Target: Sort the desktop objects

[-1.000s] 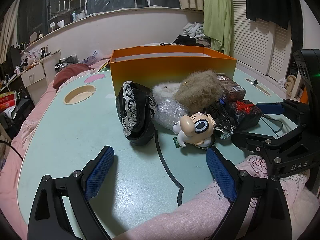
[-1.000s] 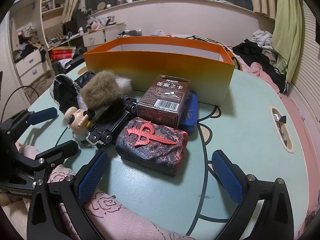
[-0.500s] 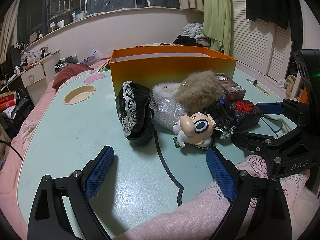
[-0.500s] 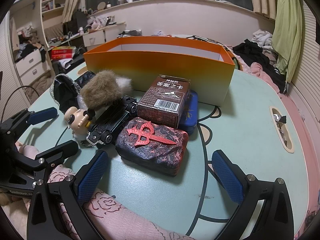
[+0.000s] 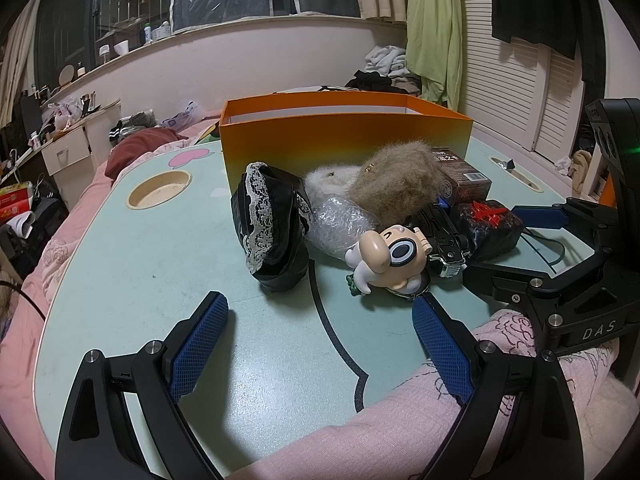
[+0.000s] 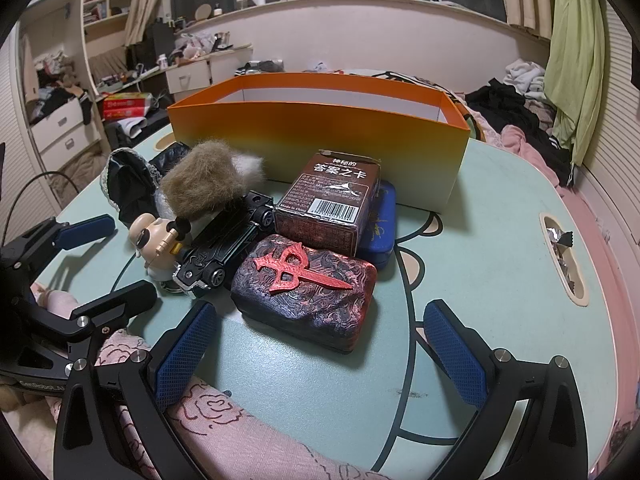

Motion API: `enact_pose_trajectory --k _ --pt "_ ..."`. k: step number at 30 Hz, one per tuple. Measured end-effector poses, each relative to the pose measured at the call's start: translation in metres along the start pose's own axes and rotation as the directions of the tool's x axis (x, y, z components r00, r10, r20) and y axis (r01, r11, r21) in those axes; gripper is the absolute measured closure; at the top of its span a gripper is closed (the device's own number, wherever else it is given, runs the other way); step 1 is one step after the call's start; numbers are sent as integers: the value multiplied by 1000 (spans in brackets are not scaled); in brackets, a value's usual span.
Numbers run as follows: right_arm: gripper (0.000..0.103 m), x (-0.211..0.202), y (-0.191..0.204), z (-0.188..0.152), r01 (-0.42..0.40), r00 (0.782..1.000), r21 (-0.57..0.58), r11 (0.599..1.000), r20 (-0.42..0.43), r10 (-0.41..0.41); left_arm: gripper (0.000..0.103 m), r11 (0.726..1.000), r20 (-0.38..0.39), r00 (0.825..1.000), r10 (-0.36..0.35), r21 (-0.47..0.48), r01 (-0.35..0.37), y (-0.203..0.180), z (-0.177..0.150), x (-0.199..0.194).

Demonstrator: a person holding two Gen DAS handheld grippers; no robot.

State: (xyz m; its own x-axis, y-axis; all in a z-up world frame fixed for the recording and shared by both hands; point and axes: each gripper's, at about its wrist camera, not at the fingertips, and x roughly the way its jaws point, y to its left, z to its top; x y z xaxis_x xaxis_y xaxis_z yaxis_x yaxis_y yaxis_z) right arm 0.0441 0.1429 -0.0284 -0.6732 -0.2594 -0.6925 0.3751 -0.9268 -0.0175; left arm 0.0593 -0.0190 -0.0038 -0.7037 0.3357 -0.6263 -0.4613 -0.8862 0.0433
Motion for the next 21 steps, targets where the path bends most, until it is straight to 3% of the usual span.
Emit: enact_pose_trajectory --k 21 --pt "0 -1 0 -1 0 1000 0 1000 0 0 10 1000 -1 1000 14 -16 -14 0 -1 0"
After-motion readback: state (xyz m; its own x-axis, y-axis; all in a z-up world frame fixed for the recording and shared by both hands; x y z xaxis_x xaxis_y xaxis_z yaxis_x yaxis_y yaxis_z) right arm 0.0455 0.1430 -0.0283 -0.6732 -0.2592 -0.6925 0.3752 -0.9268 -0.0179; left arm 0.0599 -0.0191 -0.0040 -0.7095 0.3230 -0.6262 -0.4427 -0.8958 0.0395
